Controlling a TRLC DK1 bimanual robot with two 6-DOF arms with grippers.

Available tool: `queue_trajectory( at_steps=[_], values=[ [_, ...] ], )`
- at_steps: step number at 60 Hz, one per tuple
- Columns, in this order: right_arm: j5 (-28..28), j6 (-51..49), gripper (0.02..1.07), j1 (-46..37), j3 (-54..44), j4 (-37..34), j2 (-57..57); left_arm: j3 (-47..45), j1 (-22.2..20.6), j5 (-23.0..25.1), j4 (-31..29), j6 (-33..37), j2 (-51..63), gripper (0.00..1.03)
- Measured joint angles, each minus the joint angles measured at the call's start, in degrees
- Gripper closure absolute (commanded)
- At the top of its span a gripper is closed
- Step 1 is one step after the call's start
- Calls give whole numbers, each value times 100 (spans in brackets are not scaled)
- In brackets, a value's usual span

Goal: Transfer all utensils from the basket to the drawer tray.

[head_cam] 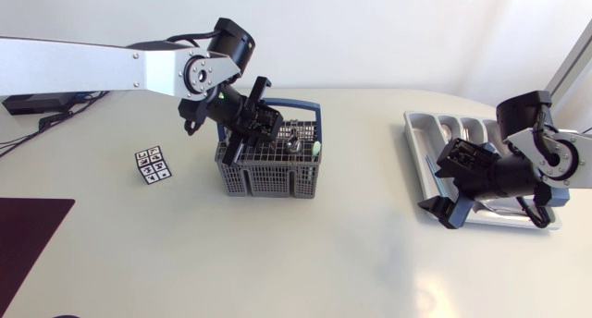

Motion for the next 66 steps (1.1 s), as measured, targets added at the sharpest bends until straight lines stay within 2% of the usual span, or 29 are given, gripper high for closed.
queue_trajectory(
  at_steps=[16, 29, 40, 48, 55, 66],
  values=[
    [2, 2, 7, 9, -2, -9, -173, -114, 0, 105, -76, -46, -284, 100],
    [4, 4, 7, 118, -48, -133, -538, -313, 4, 177, 11, -212, -929, 100],
    [4, 26, 7, 264, -170, -391, -1003, -1032, 4, 177, 761, -345, -1729, 100],
    [2, 85, 7, 378, -197, -542, -1329, -1462, -2, 175, 1001, -505, -2317, 100],
    [4, 240, 7, 555, -210, -592, -1615, -1552, -72, 20, 1036, -957, -2754, 100],
    [177, 623, 7, 1073, -343, -654, -2159, -1598, -457, -420, 831, -2334, -3187, 100]
  ],
)
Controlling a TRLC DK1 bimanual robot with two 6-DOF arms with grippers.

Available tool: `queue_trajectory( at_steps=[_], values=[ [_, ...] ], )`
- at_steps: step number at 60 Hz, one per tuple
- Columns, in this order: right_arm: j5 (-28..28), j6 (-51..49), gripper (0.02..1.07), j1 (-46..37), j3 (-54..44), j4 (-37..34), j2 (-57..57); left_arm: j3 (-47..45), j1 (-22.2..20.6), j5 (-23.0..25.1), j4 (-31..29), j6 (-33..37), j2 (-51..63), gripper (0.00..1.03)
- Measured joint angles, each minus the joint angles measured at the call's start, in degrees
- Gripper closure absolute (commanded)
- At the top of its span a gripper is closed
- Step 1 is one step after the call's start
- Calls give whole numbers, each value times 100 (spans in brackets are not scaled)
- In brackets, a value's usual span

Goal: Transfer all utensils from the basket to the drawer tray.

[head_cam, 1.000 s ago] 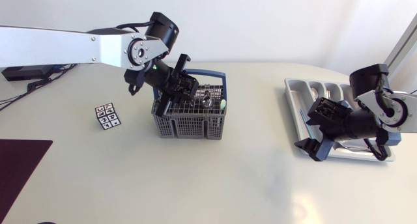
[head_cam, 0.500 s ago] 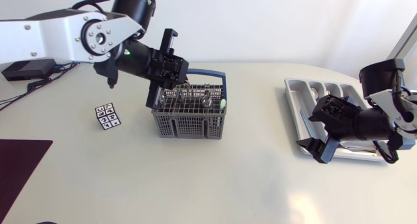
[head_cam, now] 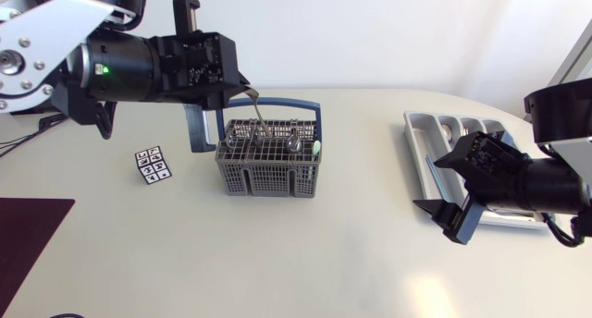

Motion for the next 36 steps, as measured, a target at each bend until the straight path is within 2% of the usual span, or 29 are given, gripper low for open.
queue_trajectory(
  at_steps=[21, 33, 36],
  values=[
    [278, 942, 7, 813, -17, 15, -468, -37, -852, -393, -422, -2822, -13, 100],
    [608, 1556, 8, 1453, -42, 254, -542, 151, -1259, -420, -748, -4638, 409, 100],
    [693, 1690, 10, 1641, -48, 299, -551, 216, -1322, -391, -769, -5023, 568, 100]
  ],
)
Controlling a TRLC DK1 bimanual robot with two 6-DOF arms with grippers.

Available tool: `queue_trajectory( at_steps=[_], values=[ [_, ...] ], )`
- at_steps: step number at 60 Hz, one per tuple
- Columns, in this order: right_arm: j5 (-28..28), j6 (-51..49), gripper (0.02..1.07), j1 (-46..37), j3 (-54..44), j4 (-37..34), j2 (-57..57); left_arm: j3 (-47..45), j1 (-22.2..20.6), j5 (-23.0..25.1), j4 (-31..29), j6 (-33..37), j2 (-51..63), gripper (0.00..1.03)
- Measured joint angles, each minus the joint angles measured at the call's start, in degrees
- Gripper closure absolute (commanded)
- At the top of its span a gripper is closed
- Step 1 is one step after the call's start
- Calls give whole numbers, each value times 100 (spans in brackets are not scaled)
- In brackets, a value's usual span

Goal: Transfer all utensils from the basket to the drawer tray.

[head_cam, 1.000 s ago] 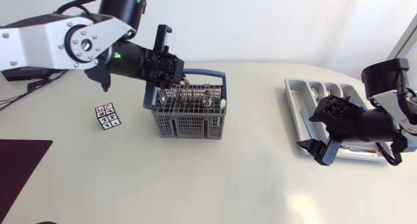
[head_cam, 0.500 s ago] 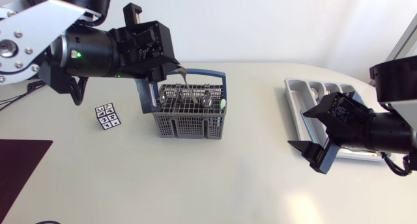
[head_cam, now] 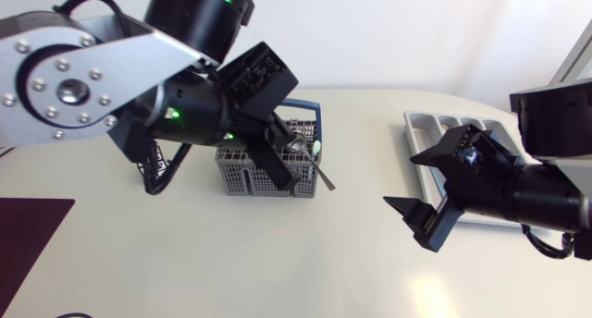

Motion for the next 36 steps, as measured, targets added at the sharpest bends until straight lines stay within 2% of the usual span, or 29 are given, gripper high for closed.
queue_trajectory(
  at_steps=[11, 19, 30, 36],
  values=[
    [199, 428, 13, 535, -2, 238, -4, 365, -46, 595, -83, -1244, 492, 100],
    [492, 590, 17, 911, -2, 518, 26, 553, -57, 684, -101, -1611, 713, 100],
    [645, 686, 34, 1279, 0, 890, 466, 835, -127, 721, -223, -1860, 997, 100],
    [833, 719, 50, 1427, 4, 1209, 809, 927, -127, 756, -256, -1963, 1040, 100]
  ],
)
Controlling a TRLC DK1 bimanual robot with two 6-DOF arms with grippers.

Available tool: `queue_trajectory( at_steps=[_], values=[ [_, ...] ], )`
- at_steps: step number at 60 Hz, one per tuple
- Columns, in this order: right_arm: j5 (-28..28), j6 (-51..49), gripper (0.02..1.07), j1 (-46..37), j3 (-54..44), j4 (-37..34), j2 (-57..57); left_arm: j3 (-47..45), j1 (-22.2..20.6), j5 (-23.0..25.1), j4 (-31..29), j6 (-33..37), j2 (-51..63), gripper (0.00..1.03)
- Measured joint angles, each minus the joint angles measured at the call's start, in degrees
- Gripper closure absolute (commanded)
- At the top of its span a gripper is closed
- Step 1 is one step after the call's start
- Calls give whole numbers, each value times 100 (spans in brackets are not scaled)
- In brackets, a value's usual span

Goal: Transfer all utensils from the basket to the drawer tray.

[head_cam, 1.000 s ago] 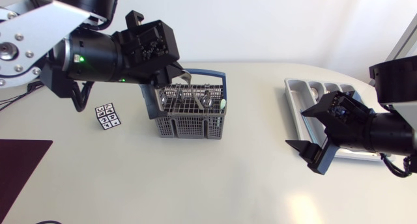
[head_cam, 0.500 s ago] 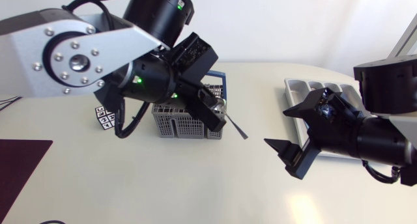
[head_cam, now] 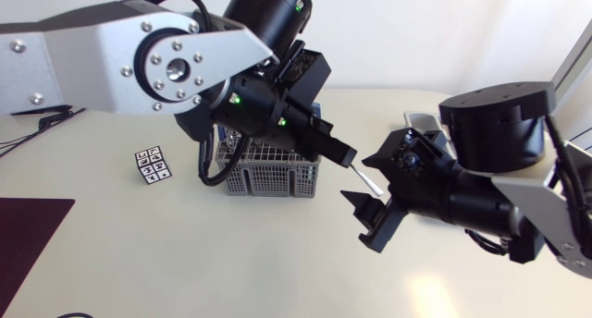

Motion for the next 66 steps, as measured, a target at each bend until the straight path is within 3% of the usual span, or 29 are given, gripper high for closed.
queue_trajectory(
  at_steps=[23, 33, 54, 60, 66],
  values=[
    [726, 13, 100, 181, 85, 817, 573, 44, 2, 125, -92, -52, 28, 100],
    [737, 13, 101, 199, 85, 820, 627, 44, 35, 149, -85, -57, 28, 99],
    [601, 9, 102, 289, 35, 852, 610, 249, 378, 413, -85, -339, 28, 19],
    [251, -11, 102, 181, -136, 859, 511, 367, 570, 479, -9, -452, 26, 9],
    [-177, -33, 102, -179, -317, 828, 361, 476, 798, 699, 175, -610, 15, 8]
  ],
)
